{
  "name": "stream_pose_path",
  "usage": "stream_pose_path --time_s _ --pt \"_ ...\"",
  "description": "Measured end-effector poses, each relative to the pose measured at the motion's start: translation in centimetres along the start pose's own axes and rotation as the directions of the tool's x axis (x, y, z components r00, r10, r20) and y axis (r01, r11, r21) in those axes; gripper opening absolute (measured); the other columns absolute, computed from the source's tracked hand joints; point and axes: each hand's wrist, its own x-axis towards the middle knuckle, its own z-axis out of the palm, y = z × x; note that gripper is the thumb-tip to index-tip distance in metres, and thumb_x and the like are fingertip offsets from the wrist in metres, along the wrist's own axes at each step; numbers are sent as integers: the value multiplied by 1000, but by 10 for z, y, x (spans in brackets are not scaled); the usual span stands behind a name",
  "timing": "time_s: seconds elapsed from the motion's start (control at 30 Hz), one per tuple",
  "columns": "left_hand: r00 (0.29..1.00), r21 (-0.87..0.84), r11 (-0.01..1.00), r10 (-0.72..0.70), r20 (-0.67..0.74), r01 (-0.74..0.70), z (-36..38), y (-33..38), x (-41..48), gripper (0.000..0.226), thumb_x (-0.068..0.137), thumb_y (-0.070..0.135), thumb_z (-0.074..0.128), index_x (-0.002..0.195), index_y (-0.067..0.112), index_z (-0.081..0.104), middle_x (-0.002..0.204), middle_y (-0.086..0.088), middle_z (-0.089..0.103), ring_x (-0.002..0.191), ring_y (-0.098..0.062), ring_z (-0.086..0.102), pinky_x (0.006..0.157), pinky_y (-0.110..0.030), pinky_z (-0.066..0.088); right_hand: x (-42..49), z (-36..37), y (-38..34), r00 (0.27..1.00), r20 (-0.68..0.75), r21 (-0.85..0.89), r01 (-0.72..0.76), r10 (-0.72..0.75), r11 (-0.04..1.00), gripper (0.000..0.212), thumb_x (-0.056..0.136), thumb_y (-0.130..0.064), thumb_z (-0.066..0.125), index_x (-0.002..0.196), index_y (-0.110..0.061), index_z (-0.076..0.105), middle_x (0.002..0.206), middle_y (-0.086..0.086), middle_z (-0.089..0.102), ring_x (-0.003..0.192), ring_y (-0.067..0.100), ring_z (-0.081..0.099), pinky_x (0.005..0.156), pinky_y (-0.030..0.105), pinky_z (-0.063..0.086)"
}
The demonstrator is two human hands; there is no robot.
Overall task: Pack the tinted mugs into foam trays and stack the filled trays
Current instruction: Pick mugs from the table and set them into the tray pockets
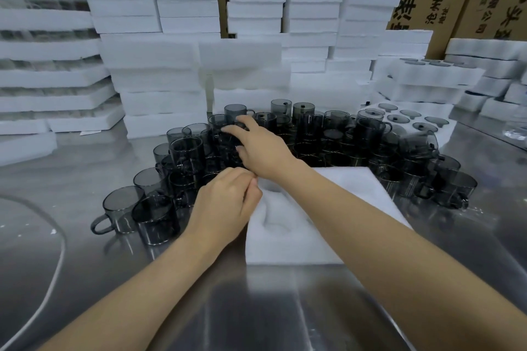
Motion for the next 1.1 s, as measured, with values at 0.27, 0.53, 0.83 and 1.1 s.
stream_pose_path --time_s 0.27,0.53,0.83,1.1 --pt "997 9 999 34 -63 -33 1 -1 -2 48 92 29 33 89 2 73 91 -4 73 89 -23 68 60 -44 56 -12 -29 15 952 -269 461 -5 146 887 14 88 -13 65 98 -10 56 104 2 50 90 21 54 83 29 47" --pt "979 127 985 132 -154 -112 0 -2 -1 38 92 21 41 82 8 75 82 4 73 83 -18 68 51 -30 52 -62 -37 34 936 -32 954 -76 351 290 19 88 -6 66 75 -12 54 87 -3 59 82 13 68 85 32 57" --pt "986 54 996 78 -150 -71 -2 -2 -5 41 92 24 40 90 6 76 95 3 74 95 -23 63 76 -38 50 -67 -47 32 934 89 996 -93 345 -6 28 93 -23 62 89 4 66 93 12 73 93 20 69 80 23 53" --pt "996 39 999 12 -92 -8 -2 -1 -5 49 89 32 34 93 8 77 94 4 75 96 -20 62 79 -29 39 -75 -60 38 944 -6 946 -101 329 308 31 78 -12 73 100 -20 53 109 -6 66 89 11 67 77 28 55"
